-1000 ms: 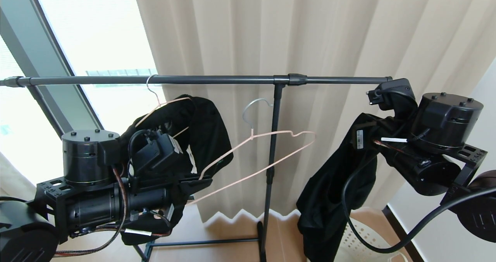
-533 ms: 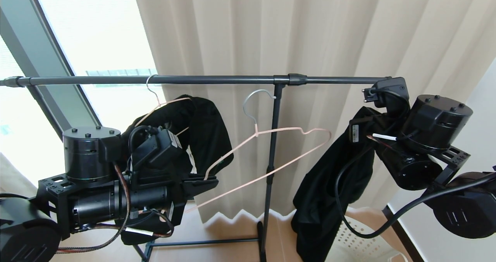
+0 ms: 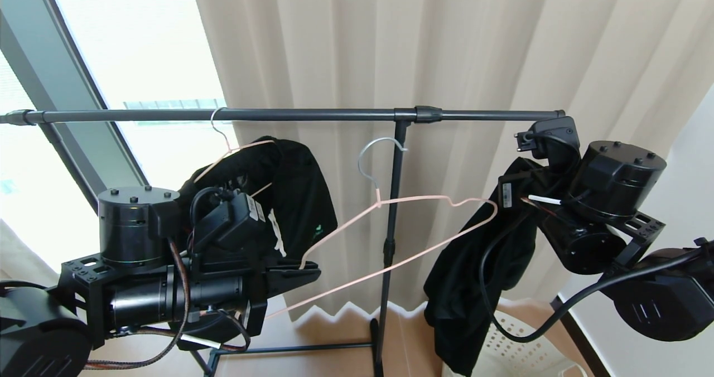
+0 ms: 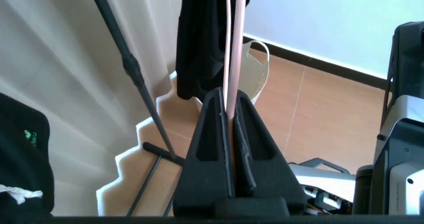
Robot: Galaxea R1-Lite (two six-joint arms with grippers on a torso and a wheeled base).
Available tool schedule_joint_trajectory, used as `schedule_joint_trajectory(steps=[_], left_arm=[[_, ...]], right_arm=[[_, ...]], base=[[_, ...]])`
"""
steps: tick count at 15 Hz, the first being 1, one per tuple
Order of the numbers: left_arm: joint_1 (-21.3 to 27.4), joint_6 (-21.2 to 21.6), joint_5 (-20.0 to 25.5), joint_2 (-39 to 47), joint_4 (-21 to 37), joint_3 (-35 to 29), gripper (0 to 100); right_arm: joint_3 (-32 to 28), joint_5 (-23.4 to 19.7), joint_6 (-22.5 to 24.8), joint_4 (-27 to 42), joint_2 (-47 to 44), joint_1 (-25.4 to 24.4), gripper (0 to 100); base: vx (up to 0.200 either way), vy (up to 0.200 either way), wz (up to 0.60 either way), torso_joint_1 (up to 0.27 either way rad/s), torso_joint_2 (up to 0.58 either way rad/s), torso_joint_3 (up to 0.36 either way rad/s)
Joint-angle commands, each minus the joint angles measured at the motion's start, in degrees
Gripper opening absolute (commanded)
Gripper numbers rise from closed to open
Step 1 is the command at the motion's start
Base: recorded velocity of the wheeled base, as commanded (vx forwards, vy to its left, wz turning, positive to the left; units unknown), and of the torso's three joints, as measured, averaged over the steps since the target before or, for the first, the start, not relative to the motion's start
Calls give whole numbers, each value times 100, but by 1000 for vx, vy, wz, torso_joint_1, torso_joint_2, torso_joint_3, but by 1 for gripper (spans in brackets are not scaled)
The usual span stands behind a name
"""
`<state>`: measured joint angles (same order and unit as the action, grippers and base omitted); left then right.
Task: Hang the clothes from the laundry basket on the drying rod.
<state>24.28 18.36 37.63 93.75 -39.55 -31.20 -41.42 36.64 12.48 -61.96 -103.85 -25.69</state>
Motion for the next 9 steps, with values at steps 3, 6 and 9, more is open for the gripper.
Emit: schedule_joint_trajectory(steps=[3, 6, 9], left_arm=[[94, -69, -19, 223, -9, -80, 0], [120, -69, -19, 302, -9, -115, 0], [112, -122, -37, 337, -9, -168, 0]], right_arm=[[55, 1, 0, 0, 40, -191, 0], [108, 36, -9, -9, 14, -332, 0], [135, 132, -9, -35, 32, -402, 0]], base=[[0, 0, 0, 0, 0, 0], [0, 0, 0, 0, 0, 0], [0, 0, 0, 0, 0, 0]])
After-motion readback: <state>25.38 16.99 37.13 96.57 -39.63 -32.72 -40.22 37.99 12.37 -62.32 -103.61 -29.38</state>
